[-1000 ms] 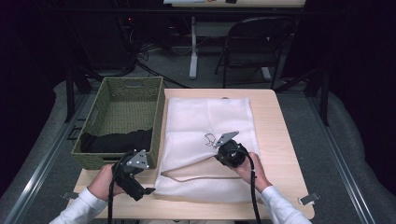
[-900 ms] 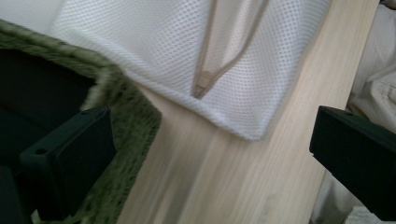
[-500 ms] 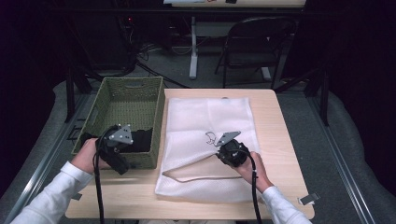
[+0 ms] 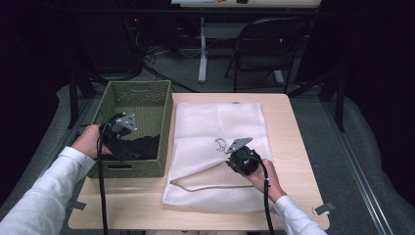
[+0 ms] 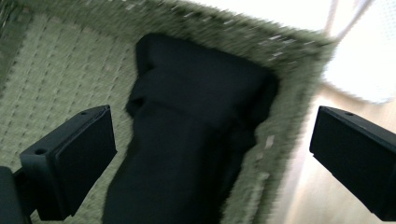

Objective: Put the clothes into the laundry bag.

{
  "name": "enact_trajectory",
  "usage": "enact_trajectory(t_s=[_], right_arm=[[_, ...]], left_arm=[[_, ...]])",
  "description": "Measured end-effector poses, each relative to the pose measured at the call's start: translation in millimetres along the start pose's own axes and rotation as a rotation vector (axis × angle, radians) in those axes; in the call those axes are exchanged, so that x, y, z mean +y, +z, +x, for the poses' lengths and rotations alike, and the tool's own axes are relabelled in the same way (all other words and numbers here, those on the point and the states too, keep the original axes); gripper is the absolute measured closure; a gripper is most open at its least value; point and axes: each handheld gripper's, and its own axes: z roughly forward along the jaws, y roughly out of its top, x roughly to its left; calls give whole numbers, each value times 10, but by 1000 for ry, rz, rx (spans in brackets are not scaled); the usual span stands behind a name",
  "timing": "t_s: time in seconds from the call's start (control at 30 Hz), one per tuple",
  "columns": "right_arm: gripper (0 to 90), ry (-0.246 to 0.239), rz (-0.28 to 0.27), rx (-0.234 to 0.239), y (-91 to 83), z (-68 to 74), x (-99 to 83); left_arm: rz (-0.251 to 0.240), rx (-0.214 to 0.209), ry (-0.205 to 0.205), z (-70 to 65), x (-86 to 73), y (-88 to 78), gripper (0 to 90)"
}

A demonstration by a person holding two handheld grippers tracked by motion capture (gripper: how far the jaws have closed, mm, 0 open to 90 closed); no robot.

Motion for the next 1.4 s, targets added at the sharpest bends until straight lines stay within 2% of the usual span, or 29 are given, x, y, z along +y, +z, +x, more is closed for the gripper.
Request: enact_trajectory(t_s=[0.03,0.17,0.2,0.33,0.43,0.57,0.63,0.67,0.83,0.93,1.0,1.13,1.33,1.4], right_arm=[[865,0,0,0,0,0,0],[865,2,2,1,4,-7,-9],[865,2,4,0,8,-6,-13],[865,-7,8,-3,17,-1,-20],[865,-8,0,-10,9,5,-17],[865,-16,-3,-11,3,6,-14],[865,-16,-2,-12,5,5,-14],[865,-14,-3,-11,6,5,-15],[865,-15,-5,-13,0,5,-15],[865,-4,-1,-12,5,8,-17],[865,-4,-3,-10,4,5,-17],[865,-8,2,-15,8,14,-12],[865,-5,6,-14,10,21,-15],[865,-4,7,-13,13,27,-13]], left_arm=[[0,0,0,0,0,0,0],[32,-12,-10,155,-1,49,1],[35,-3,-10,173,-4,56,1],[90,-4,-13,267,-22,114,1],[132,-20,-19,313,-35,185,2],[154,-59,-28,368,-66,287,5],[167,-63,-34,395,-83,336,3],[159,-83,-38,411,-97,358,2],[168,-98,-44,445,-139,449,4],[163,-139,-41,476,-182,538,25],[166,-138,-38,479,-186,558,39],[213,-205,-15,473,-212,699,95],[227,-177,-19,461,-273,794,267],[232,-188,-19,465,-275,801,266]])
